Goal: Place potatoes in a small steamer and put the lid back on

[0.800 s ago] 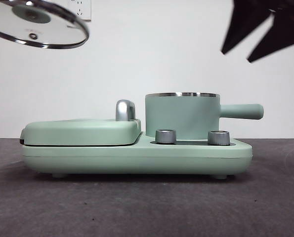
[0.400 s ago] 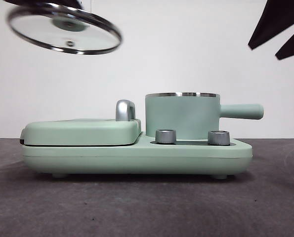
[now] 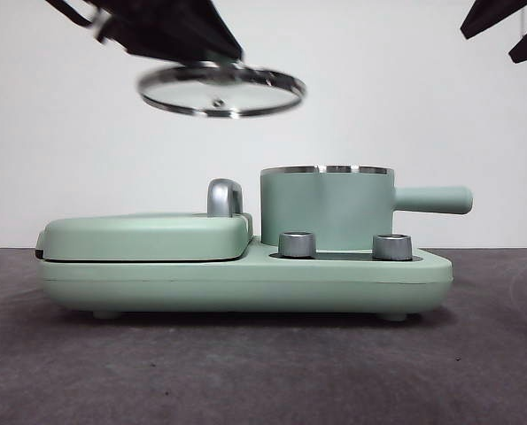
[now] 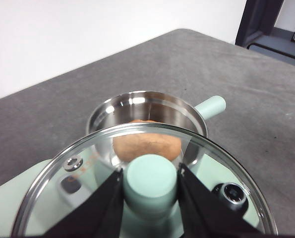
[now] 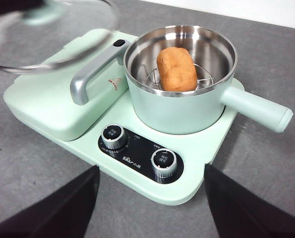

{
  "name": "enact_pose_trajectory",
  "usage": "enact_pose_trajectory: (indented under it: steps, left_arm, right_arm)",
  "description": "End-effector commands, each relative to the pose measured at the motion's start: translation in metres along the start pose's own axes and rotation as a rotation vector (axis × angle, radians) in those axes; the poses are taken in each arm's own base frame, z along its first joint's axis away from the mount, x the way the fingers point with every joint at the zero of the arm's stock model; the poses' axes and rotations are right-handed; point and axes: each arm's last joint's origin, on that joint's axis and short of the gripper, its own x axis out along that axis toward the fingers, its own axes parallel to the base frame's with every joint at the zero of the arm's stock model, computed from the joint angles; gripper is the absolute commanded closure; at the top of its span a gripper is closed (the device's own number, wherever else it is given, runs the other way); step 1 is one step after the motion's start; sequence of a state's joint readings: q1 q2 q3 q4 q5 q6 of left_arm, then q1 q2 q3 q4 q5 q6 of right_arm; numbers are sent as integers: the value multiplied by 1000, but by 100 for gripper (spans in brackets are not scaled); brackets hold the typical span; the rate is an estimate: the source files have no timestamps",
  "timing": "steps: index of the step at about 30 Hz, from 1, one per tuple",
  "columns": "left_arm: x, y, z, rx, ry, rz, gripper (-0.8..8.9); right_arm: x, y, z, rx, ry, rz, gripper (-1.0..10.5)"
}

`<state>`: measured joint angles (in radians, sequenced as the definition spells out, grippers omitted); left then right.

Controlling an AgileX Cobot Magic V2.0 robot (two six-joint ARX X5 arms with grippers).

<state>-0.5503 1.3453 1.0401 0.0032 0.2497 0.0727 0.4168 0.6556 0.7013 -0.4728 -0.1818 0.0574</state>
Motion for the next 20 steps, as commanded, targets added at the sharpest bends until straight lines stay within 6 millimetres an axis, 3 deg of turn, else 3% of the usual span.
enact_pose_trajectory:
  steps: [1,9,20]
  left_arm:
    - [16,-1,21,11,-64,-3,799]
    - [67,2,38,20,-90,-24,799]
    - [119,4,30,39,-154,-46,799]
  right_arm:
    - [0,0,-1,14,18,0,617]
    - [0,0,-5,21,60,-2,617]
    - [0,-1,-5,21,59,-27,617]
